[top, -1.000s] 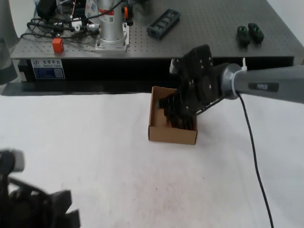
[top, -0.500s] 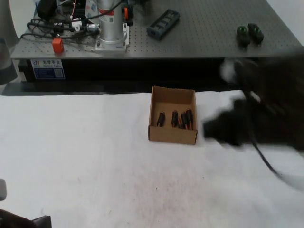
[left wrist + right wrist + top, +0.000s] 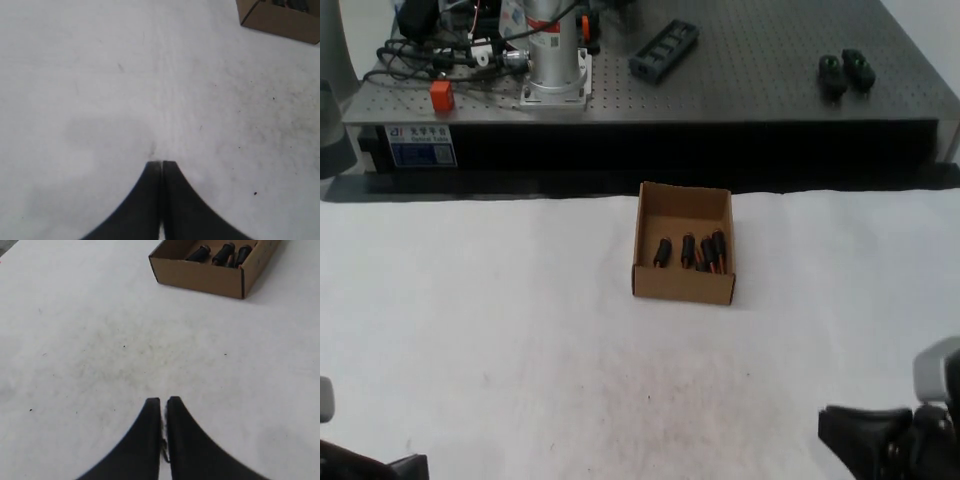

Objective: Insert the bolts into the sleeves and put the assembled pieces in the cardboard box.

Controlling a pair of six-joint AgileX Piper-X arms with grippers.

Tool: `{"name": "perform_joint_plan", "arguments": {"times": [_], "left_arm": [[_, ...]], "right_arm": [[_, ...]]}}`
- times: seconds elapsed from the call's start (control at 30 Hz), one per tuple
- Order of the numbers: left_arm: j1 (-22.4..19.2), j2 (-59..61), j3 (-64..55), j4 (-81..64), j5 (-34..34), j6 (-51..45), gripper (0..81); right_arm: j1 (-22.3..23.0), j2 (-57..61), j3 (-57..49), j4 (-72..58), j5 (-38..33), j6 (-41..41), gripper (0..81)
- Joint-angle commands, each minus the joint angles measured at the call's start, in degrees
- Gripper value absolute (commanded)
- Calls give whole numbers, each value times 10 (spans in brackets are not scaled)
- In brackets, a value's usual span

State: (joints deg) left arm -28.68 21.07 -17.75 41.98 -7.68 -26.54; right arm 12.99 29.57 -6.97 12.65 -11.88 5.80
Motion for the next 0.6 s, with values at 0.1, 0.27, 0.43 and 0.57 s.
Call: {"name": "perform_joint_plan", "arguments": {"times": [0.1,0.27,0.43,0.57], "left_arm": [[0,-5,-3,-1,-6,-4,7],[0,-9,6,-7,-6,-4,7],[0,-11,46,-22,-6,-4,7],[0,-35,71,-13,-6,-4,7]], "right_arm": [[-3,-8,31,-5,-3,-3,51],[-3,-8,66,-5,-3,-3,51],[-3,-10,70,25,-2,-3,51],[-3,-40,70,26,-3,-3,51]]}}
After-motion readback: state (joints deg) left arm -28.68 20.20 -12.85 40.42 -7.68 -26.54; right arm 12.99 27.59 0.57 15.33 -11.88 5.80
